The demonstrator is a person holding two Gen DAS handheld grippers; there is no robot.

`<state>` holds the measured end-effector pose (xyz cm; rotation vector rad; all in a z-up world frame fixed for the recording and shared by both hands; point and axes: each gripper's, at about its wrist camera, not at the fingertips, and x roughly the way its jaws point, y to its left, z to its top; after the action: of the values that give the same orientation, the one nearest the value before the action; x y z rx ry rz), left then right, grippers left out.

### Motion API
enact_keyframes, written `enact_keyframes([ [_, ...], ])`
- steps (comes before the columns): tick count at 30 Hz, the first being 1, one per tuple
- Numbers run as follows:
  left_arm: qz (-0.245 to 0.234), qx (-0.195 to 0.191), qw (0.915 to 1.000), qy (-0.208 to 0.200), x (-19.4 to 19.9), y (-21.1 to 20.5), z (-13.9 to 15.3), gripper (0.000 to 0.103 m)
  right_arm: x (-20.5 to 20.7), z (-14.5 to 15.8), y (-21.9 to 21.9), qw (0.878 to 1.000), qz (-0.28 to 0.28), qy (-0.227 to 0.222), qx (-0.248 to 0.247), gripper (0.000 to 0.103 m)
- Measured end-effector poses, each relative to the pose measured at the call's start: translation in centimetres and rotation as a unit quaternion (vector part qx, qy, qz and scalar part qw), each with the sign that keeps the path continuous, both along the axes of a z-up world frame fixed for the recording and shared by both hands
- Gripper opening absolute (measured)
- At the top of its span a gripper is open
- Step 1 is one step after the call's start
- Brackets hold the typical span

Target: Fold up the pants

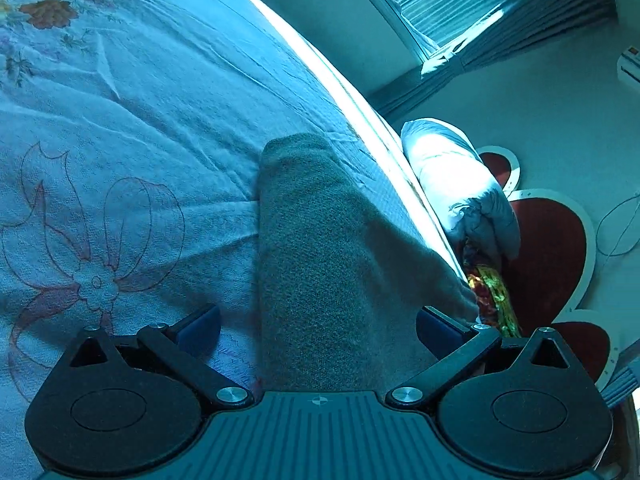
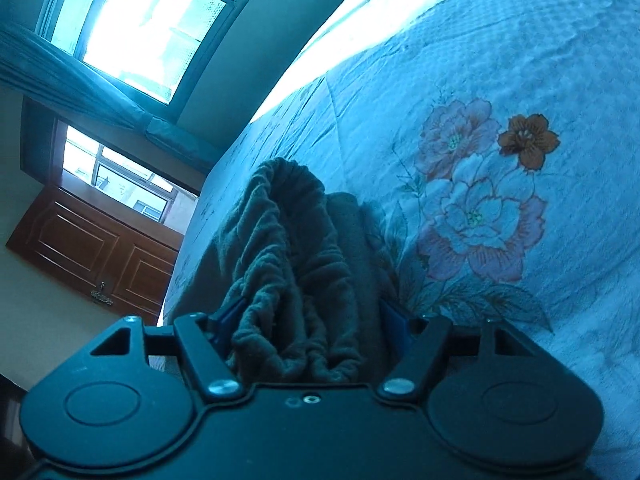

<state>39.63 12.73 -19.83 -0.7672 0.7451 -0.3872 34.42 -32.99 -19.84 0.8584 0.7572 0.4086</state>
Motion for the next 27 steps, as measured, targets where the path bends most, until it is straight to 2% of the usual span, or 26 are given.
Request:
enact_keyframes([
  [1, 0.003, -0.011, 0.9999, 0.001, 0.1, 0.3, -0.2, 0.1, 0.0, 0.0, 0.0, 1.0, 0.0, 0.0, 0.001, 0.064],
  [2, 0.01, -0.004, 0.9999, 0.001, 0.0, 0.3, -0.2, 0.094, 0.0, 0.1, 0.0, 1.0, 0.001, -0.002, 0.0, 0.064],
  [4, 0.036, 0.01, 0.9992, 0.012, -0.1, 0.4, -0.5, 0.068, -0.2, 0.1, -0.1, 1.0, -0.002, -0.008, -0.002, 0.063],
  [6, 0.054, -0.001, 0.9983, 0.02, -0.3, 0.7, -0.8, 0.062, -0.3, -0.1, 0.0, 1.0, -0.002, -0.009, -0.004, 0.062],
  [9, 0.064, 0.026, 0.9975, 0.014, -0.6, -0.5, -0.7, 0.062, -0.3, -0.1, 0.3, 1.0, -0.005, -0.011, -0.012, 0.063],
  [11, 0.069, 0.018, 0.9973, 0.017, -0.3, -0.9, -0.7, 0.063, -0.3, -0.1, 0.3, 1.0, -0.007, -0.01, -0.008, 0.063],
  [13, 0.063, 0.012, 0.9978, 0.017, 0.1, -1.1, -1.0, 0.069, 0.0, -0.3, 0.4, 1.0, -0.004, -0.009, -0.007, 0.064],
  [16, 0.053, 0.001, 0.9983, 0.022, 1.0, -1.1, -1.1, 0.069, 0.4, -0.3, 0.6, 1.0, 0.004, -0.003, -0.003, 0.065],
  [17, 0.045, 0.0, 0.9987, 0.023, 1.2, -1.2, -1.1, 0.068, 0.7, -0.2, 0.8, 1.0, 0.015, 0.001, -0.007, 0.062],
  [18, 0.033, -0.001, 0.9992, 0.023, 1.4, -1.1, -1.3, 0.049, 1.0, -0.2, 1.0, 1.0, 0.027, 0.008, -0.007, 0.054],
  [19, 0.017, -0.019, 0.9991, 0.033, 1.5, -0.9, -1.8, 0.034, 1.1, 0.0, 1.0, 0.999, 0.032, 0.009, -0.006, 0.045],
  [20, 0.018, -0.023, 0.9992, 0.027, 1.2, -0.8, -1.9, 0.034, 0.8, 0.4, 0.8, 0.999, 0.033, 0.002, -0.005, 0.036],
  [21, 0.018, -0.018, 0.9995, 0.016, 1.0, -1.0, -1.7, 0.033, 0.5, 0.9, 0.8, 0.999, 0.036, -0.007, -0.008, 0.032],
  [24, 0.024, -0.028, 0.9993, -0.006, 0.2, -0.9, -0.9, 0.029, -0.3, 2.8, 1.1, 0.998, 0.043, -0.036, -0.028, 0.03],
  [27, 0.019, -0.021, 0.9992, -0.028, 0.4, -0.9, 0.9, 0.028, 0.2, 5.0, 1.8, 0.996, 0.054, -0.062, -0.031, 0.029],
])
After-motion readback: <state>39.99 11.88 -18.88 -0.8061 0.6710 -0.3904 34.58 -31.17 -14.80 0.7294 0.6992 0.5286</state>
